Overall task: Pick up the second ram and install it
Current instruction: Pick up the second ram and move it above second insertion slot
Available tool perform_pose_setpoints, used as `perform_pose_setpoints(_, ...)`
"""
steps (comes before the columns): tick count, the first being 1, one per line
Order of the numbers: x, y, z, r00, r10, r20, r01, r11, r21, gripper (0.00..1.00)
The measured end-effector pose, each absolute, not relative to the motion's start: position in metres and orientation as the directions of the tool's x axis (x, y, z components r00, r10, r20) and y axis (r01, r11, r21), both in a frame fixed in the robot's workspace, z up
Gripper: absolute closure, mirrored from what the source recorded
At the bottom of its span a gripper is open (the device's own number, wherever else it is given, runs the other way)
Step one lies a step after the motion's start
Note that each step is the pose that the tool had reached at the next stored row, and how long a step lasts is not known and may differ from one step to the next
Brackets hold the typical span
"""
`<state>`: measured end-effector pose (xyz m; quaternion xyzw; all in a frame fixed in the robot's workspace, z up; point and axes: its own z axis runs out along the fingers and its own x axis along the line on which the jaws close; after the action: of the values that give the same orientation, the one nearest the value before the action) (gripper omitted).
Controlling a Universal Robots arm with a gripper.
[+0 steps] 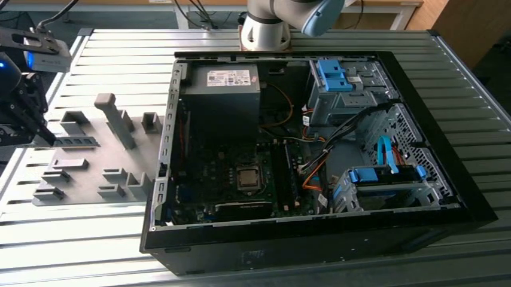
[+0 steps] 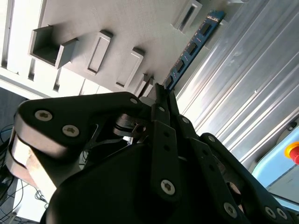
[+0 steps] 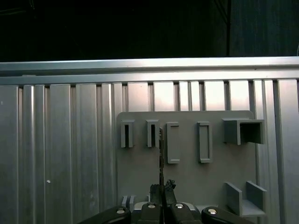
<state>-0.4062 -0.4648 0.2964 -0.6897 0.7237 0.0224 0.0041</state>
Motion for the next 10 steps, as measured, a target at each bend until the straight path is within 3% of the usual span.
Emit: perform_pose_setpoints(10, -0.4062, -0.4643, 0.3043, -0.049, -0.998, -0.037, -0.999, 0.048, 0.027, 0.86)
